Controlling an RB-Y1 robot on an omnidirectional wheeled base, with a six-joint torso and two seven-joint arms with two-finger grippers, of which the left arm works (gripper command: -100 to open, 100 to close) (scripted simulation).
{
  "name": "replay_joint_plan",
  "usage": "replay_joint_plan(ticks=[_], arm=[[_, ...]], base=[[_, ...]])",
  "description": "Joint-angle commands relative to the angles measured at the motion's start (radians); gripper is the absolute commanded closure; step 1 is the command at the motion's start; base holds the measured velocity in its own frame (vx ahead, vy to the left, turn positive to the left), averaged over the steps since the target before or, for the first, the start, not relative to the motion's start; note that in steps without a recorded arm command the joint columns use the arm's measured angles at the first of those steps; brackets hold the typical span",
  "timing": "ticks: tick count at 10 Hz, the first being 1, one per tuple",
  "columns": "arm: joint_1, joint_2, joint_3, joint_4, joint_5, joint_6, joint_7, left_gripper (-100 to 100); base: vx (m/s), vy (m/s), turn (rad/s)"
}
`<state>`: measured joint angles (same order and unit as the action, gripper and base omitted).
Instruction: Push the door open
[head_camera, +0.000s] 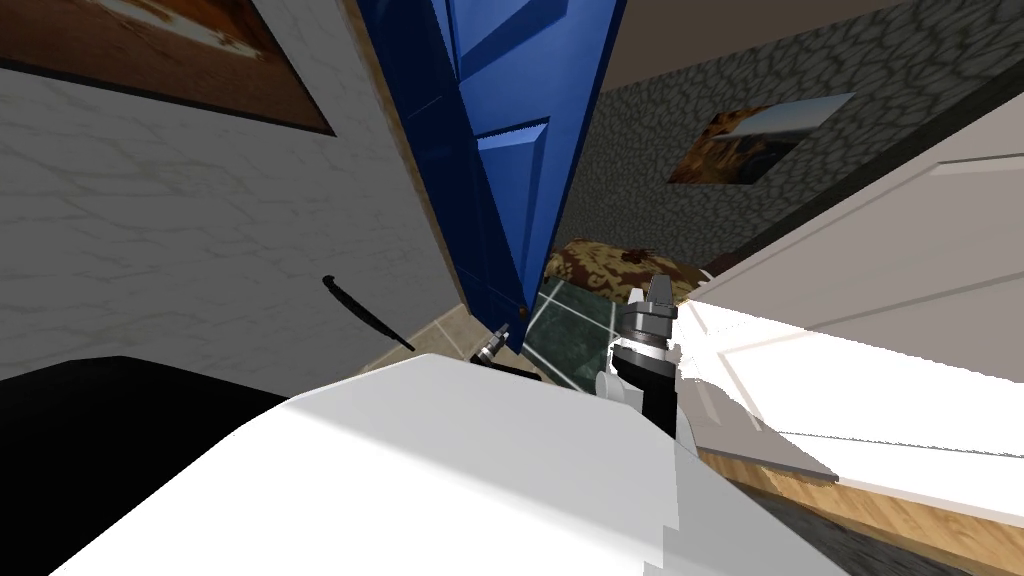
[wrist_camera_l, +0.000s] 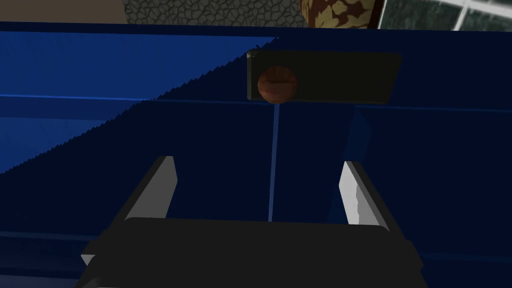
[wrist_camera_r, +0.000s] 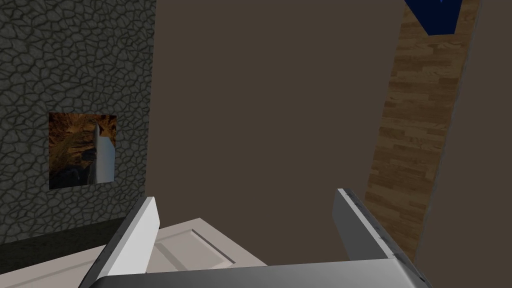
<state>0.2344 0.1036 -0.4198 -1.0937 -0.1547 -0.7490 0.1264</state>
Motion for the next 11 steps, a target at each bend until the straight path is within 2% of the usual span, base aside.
replay_joint_plan(ticks=[1, 9, 10, 11], arm=[[0.0, 0.0, 0.0, 0.0, 0.0, 0.0, 0.0, -100], [-0.033, -0.025, 0.025, 0.075, 0.011, -0.03, -0.015, -100], [-0.031, -0.023, 0.023, 0.07, 0.01, -0.028, -0.014, -100], [-0.031, -0.023, 0.023, 0.07, 0.01, -0.028, -0.014, 100]], base=[[0.053, 0.037, -0.022], [0.174, -0.084, -0.029], [0.066, -0.028, 0.012], [-0.012, 0.002, -0.006]])
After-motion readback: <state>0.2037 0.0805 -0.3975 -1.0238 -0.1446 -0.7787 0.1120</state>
